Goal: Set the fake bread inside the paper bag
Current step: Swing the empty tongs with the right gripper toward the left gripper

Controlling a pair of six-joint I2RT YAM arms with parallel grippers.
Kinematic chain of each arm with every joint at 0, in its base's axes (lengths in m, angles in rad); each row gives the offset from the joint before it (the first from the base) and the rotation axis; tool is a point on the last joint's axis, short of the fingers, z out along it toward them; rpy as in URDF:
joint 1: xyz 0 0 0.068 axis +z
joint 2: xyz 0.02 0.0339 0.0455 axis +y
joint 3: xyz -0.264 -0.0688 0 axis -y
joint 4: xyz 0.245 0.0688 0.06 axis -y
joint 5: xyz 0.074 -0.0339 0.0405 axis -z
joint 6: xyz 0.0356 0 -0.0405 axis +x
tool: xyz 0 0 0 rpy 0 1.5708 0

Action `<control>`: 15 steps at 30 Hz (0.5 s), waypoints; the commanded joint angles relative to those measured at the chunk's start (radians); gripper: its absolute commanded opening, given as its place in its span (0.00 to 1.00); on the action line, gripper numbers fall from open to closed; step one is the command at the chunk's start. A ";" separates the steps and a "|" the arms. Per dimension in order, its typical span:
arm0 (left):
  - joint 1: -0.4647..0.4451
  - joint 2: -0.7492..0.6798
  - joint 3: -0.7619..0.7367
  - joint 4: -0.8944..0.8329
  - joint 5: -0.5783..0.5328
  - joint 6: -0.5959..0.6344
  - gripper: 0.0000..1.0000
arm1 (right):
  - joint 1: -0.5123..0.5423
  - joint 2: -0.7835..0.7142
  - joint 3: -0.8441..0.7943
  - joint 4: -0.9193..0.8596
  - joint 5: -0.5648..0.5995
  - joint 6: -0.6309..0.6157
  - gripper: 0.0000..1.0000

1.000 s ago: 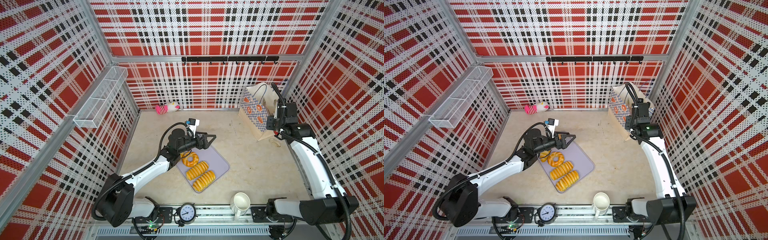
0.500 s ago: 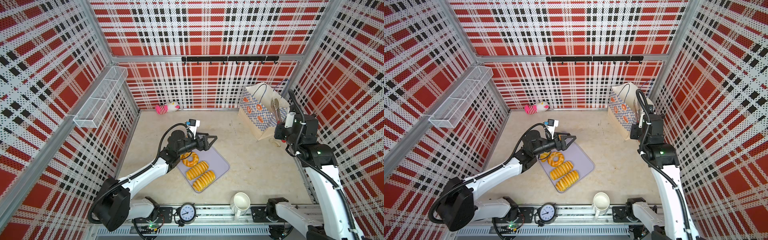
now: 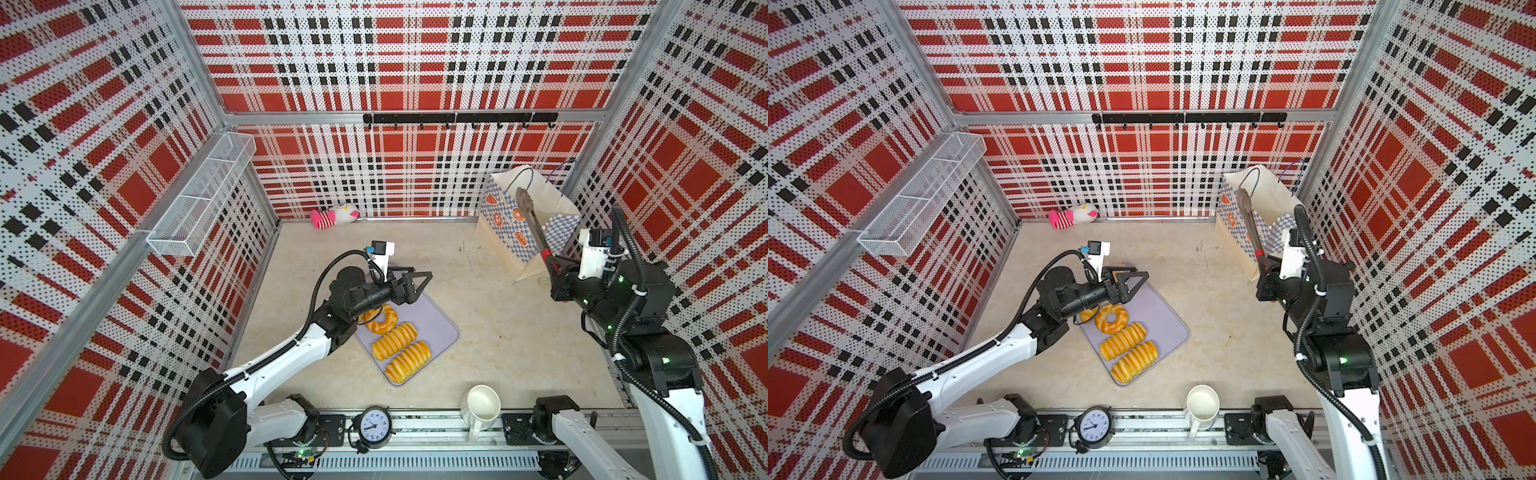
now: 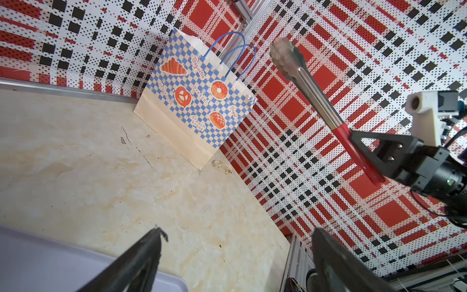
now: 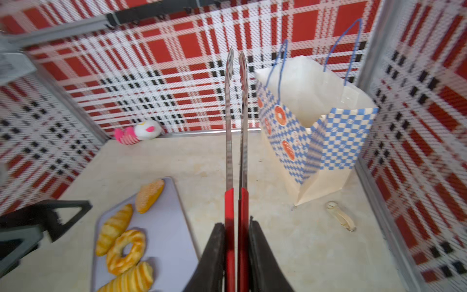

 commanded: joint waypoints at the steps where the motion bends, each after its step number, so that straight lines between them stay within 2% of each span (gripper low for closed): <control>1: -0.005 -0.015 0.007 0.060 -0.001 -0.022 0.95 | -0.004 -0.032 -0.051 0.153 -0.251 0.054 0.19; 4: -0.010 -0.002 0.015 0.123 0.020 -0.056 0.95 | -0.004 -0.040 -0.121 0.291 -0.407 0.153 0.18; 7: -0.027 0.021 0.041 0.178 0.023 -0.083 0.95 | -0.004 -0.040 -0.195 0.468 -0.500 0.270 0.17; 12: -0.053 0.079 0.090 0.293 0.042 -0.143 0.97 | 0.015 -0.035 -0.300 0.728 -0.560 0.451 0.16; 15: -0.054 0.117 0.103 0.384 0.047 -0.196 0.98 | 0.080 -0.034 -0.332 0.805 -0.529 0.485 0.15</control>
